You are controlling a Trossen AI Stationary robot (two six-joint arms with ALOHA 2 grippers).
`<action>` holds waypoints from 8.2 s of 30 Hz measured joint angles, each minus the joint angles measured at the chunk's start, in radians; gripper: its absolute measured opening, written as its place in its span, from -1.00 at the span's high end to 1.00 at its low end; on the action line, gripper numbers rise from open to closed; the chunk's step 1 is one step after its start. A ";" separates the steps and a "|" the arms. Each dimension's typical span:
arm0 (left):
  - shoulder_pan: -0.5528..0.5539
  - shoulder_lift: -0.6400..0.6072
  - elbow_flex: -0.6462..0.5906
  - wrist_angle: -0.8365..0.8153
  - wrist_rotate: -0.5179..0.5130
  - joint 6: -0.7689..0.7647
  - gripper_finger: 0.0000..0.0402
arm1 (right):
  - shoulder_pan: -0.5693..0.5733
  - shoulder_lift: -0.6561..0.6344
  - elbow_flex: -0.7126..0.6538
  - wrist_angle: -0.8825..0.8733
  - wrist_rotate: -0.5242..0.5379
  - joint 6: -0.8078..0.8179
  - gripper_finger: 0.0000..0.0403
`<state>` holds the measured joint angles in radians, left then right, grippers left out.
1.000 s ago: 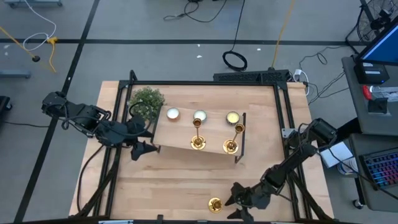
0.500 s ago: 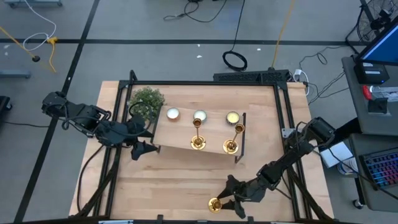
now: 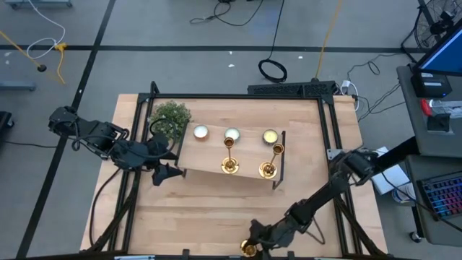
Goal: Pick & Place candle stick holders
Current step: Put the gold candle holder on the shelf
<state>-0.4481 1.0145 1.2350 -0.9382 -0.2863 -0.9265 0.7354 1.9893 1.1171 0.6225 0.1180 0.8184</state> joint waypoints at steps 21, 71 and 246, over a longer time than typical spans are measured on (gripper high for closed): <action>-0.013 0.000 0.000 -0.001 -0.001 0.004 -0.75 | -0.008 0.011 0.000 -0.038 -0.016 0.020 0.08; -0.071 0.018 0.000 0.269 0.007 0.051 -0.75 | -0.129 -0.509 -0.001 -0.187 0.202 -0.339 0.96; 0.029 0.420 0.190 0.590 0.360 0.528 0.88 | -0.218 -0.267 0.467 -0.409 0.403 -0.497 0.96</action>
<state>-0.4187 1.4342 1.4250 -0.3481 0.0735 -0.3981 0.5171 1.7226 1.5843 0.2131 0.5205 0.3210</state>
